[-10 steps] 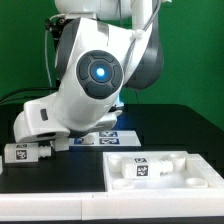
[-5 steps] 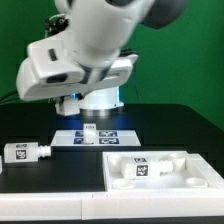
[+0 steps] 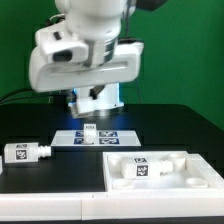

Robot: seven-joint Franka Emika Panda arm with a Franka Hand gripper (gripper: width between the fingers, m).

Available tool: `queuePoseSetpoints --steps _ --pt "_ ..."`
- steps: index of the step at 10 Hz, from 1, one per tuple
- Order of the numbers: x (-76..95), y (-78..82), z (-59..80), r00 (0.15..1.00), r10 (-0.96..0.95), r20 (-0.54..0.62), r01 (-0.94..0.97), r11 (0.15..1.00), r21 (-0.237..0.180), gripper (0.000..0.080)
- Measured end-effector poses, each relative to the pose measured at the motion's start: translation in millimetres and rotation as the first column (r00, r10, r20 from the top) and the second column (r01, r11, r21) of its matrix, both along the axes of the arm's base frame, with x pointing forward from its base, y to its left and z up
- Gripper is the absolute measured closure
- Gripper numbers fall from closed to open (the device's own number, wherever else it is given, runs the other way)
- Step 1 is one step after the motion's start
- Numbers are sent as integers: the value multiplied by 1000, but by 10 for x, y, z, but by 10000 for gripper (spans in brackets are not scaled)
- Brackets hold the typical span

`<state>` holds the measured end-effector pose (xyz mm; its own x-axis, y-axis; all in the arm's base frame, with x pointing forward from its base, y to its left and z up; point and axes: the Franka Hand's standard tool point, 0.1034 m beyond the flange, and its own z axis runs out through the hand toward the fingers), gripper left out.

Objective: Assemble one leg

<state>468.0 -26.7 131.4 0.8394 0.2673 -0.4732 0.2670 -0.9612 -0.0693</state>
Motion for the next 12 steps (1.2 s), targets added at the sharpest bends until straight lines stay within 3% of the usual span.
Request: queuePoseSetpoints --steps 1,2,3,4,6,7,11,12 --pt "214 203 211 998 7 62 -7 1000 -3 515" --pt "379 238 360 990 59 126 -61 998 19 515" --pt "389 38 341 982 74 173 -81 996 33 515" --pt "400 -23 320 969 48 240 -58 998 37 515" --pt "421 -28 330 941 47 335 -68 996 51 515" --pt "509 17 332 917 24 398 -47 998 49 515" --pt "1211 701 537 739 -76 670 8 995 104 515" --pt "1319 821 576 688 -95 720 17 993 115 515"
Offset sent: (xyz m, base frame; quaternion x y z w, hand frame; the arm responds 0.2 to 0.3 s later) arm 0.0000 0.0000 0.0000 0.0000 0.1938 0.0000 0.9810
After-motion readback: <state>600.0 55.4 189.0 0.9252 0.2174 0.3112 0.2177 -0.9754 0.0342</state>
